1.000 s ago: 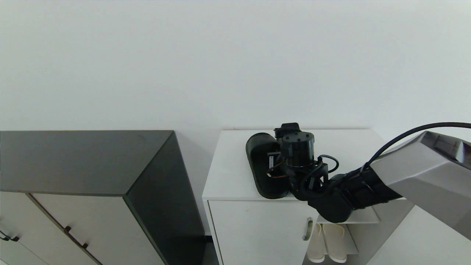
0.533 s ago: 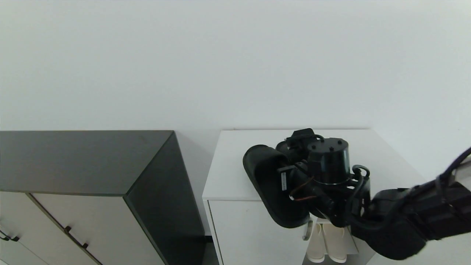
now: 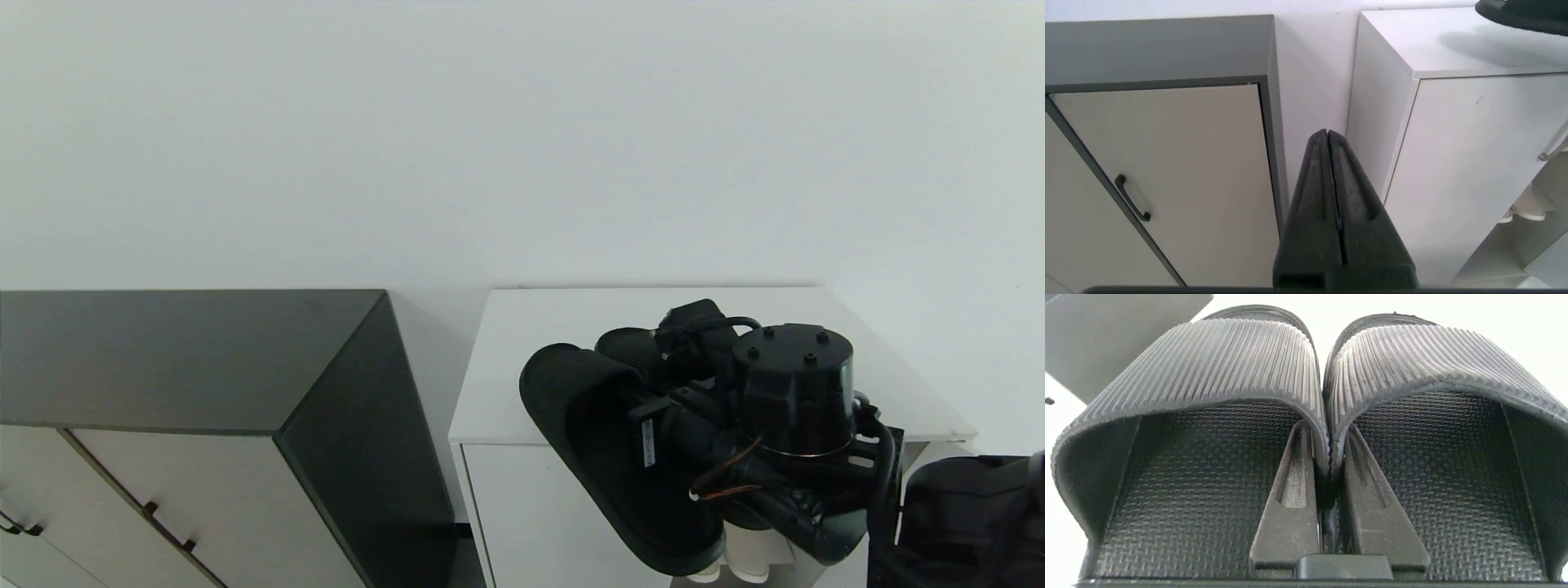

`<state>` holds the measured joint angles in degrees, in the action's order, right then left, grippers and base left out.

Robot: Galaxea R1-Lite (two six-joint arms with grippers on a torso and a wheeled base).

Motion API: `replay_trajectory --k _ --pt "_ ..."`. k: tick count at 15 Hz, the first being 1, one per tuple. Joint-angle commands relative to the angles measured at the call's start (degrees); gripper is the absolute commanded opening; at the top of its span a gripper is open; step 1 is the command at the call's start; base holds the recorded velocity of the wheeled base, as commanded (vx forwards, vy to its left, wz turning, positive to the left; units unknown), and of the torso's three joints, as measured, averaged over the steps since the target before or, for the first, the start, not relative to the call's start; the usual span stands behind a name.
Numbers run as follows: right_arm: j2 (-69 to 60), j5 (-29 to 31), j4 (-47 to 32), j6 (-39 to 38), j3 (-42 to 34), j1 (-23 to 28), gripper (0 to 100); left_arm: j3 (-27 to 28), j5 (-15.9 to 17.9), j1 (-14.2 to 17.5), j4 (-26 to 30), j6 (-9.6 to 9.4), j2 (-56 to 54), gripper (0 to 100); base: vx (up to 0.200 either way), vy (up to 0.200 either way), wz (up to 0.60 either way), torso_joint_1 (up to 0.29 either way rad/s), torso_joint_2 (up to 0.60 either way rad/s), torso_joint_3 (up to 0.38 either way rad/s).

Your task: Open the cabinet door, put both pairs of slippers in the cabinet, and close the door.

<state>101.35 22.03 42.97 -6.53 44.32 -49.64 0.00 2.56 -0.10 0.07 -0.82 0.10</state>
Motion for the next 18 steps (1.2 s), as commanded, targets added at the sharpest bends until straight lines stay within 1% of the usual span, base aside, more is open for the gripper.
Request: replay_trajectory --k 1,2,11,18 --pt "-0.10 0.03 0.01 0.03 -0.03 -0.11 0 0.00 -0.01 0.01 0.01 0.03 -0.01 0 0.000 0.000 0.00 0.000 0.00 0.000" --pt "-0.01 0.03 0.01 0.03 -0.03 -0.11 0 0.00 -0.01 0.01 0.01 0.03 -0.01 0 0.000 0.000 0.00 0.000 0.00 0.000" --pt "0.95 0.21 0.18 0.03 -0.38 -0.11 0 0.00 -0.01 0.01 0.01 -0.06 -0.01 0 -0.200 0.000 0.00 0.001 0.00 0.005" --pt "0.95 0.21 0.27 0.03 -0.82 -0.02 0 0.00 -0.01 0.01 -0.07 0.03 -0.01 0 0.000 0.000 0.00 0.000 0.00 0.000"
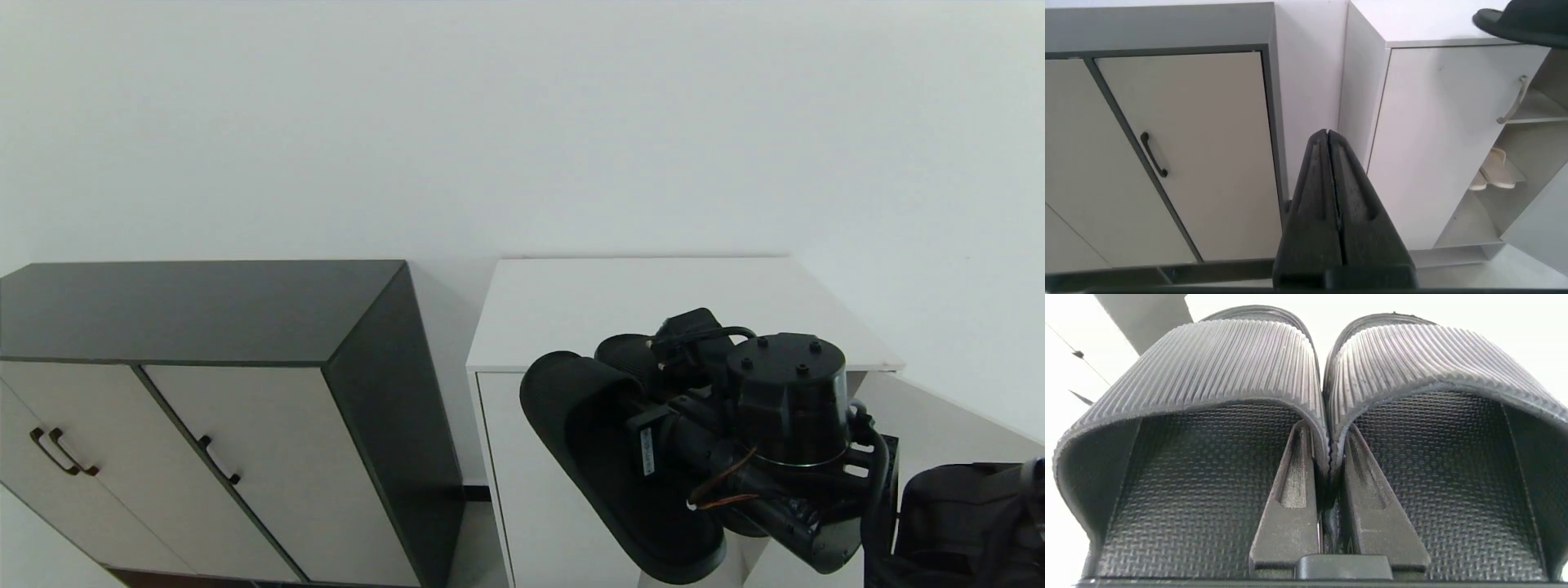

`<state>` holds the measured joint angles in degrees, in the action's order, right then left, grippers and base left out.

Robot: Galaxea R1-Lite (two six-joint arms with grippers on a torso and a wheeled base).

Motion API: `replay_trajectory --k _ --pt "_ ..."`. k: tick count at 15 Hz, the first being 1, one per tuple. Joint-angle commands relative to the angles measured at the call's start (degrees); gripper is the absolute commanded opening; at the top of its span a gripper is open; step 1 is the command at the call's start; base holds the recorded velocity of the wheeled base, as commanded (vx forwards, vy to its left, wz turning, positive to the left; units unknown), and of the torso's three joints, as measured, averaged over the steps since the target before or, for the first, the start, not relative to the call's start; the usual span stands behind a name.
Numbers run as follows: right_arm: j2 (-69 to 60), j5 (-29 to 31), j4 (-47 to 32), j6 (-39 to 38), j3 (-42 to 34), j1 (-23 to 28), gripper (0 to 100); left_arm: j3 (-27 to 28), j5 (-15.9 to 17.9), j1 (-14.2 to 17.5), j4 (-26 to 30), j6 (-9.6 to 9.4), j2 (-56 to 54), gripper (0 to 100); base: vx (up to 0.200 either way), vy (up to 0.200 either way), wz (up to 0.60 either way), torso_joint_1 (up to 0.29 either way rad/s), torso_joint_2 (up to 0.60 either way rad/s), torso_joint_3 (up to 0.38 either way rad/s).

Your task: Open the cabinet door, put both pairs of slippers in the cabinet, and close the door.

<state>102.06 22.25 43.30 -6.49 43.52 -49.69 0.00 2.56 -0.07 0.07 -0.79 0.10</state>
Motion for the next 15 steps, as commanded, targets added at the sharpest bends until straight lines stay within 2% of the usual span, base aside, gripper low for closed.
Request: replay_trajectory --k 1,8,15 --pt "0.25 -0.01 -0.06 -0.02 -0.01 0.03 0 0.00 -0.01 -0.01 -0.07 0.00 -0.01 0 0.000 0.000 0.00 0.000 0.00 0.000" --pt "0.16 -0.01 -0.06 -0.02 -0.01 0.03 0 0.00 -0.01 -0.01 0.01 0.00 -0.01 0 0.000 0.000 0.00 0.000 0.00 0.000" --pt "0.16 -0.01 -0.06 -0.02 -0.10 0.03 0 0.00 -0.10 -0.01 0.01 0.00 -0.01 0 0.000 -0.200 0.00 0.000 0.00 0.003"
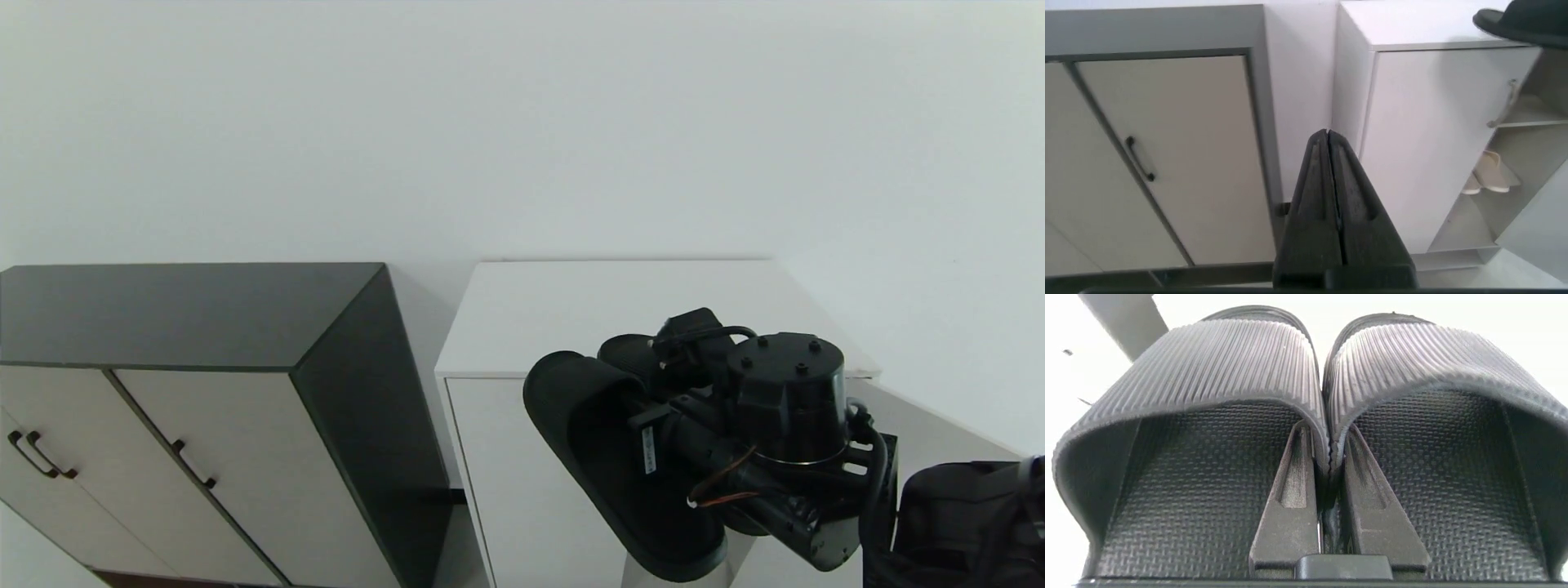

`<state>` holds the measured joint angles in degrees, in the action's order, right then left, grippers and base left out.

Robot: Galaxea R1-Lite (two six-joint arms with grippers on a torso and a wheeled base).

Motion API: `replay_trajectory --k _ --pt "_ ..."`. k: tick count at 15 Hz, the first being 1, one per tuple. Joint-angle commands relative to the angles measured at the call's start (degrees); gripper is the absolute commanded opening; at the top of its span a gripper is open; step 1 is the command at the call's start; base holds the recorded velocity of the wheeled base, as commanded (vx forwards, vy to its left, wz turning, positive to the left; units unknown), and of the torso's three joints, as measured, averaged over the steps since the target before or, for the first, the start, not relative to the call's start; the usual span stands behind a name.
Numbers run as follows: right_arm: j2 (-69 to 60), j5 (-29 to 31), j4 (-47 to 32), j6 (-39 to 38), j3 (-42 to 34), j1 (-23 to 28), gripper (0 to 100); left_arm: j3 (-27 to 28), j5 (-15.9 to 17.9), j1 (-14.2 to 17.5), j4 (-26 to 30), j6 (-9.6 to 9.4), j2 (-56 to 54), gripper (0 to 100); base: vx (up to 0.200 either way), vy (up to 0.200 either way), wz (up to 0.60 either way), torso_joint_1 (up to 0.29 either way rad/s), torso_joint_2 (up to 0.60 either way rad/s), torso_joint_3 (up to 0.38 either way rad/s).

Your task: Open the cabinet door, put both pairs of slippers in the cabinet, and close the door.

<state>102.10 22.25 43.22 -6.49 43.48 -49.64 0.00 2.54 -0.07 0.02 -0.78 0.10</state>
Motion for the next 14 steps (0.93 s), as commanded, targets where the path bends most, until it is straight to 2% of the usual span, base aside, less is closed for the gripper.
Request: replay_trajectory --k 1,11,14 --pt "0.03 -0.01 0.11 -0.02 -0.07 -0.02 0 0.00 0.01 -0.01 0.06 -0.01 -0.01 0 0.000 -0.200 0.00 0.002 0.00 0.007" --pt "-2.34 -0.10 0.03 0.16 -2.09 -1.69 0 0.00 -0.07 -0.01 -0.02 -0.01 -0.01 0 0.000 -0.200 0.00 0.000 0.00 0.004" --pt "-3.48 -0.10 0.03 0.33 -2.88 -2.04 0 0.00 -0.07 -0.01 0.06 -0.01 -0.01 0 0.000 0.000 0.00 0.000 0.00 0.000"
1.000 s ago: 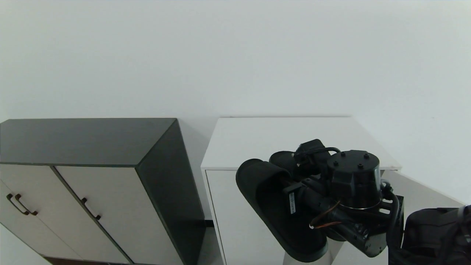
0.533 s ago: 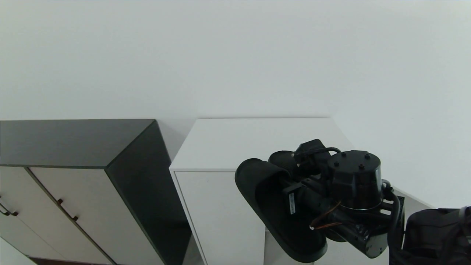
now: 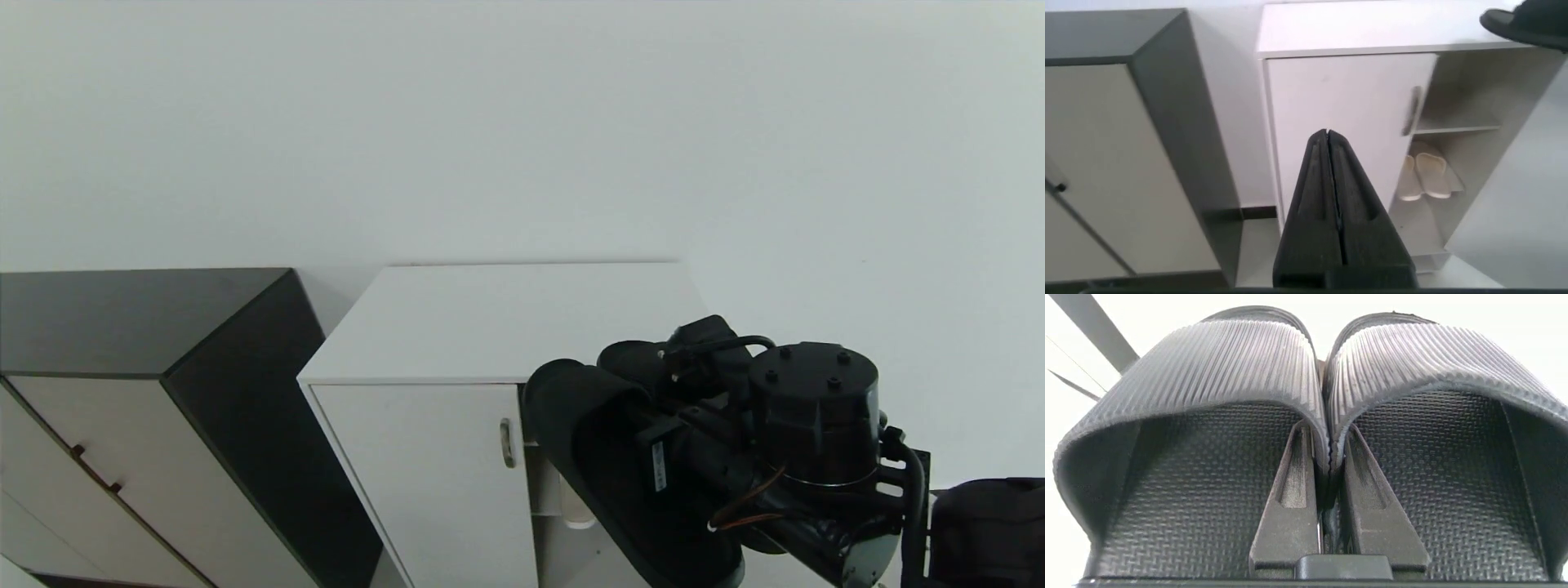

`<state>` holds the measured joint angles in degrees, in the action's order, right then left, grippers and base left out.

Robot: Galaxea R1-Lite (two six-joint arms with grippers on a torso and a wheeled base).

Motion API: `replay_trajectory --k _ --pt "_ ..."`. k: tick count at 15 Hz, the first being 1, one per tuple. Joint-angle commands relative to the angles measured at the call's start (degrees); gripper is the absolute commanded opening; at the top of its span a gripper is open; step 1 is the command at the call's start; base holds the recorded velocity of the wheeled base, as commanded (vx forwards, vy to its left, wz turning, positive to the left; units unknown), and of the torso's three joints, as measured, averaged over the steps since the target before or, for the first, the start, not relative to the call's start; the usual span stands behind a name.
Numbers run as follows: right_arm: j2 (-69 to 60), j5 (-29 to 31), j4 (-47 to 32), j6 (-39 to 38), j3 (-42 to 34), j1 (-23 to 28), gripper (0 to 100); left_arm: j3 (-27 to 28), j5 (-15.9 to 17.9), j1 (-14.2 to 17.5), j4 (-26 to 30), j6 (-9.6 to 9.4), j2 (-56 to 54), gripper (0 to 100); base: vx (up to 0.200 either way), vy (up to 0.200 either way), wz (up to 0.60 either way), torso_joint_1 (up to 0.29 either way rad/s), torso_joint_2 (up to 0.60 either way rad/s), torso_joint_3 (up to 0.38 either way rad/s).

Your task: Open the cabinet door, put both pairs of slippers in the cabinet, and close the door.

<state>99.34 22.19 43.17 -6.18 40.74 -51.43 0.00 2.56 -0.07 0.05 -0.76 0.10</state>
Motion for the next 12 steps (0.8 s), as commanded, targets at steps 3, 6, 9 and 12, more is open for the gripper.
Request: replay_trajectory --k 3,6,9,12 --pt "-2.49 -1.44 0.16 -0.15 -2.77 -0.86 0 0.00 -0.01 -0.01 0.04 0.05 -0.01 0 0.000 0.000 0.00 0.000 0.00 0.000" --pt "-6.44 -8.21 -0.01 -0.15 -6.55 -1.39 0 0.00 -0.10 -0.01 -0.05 0.05 -0.01 0 0.000 0.000 0.00 0.000 0.00 0.000" --pt "-7.14 -8.74 -0.01 0.38 -8.13 -1.39 0 0.00 -0.10 -0.01 -0.05 0.05 -0.01 0 0.000 0.000 0.00 0.000 0.00 0.000" --pt "-7.14 -8.65 -0.01 1.43 -8.75 -1.30 0 0.00 -0.10 -0.01 -0.05 0.05 -0.01 0 0.000 0.000 0.00 0.000 0.00 0.000"
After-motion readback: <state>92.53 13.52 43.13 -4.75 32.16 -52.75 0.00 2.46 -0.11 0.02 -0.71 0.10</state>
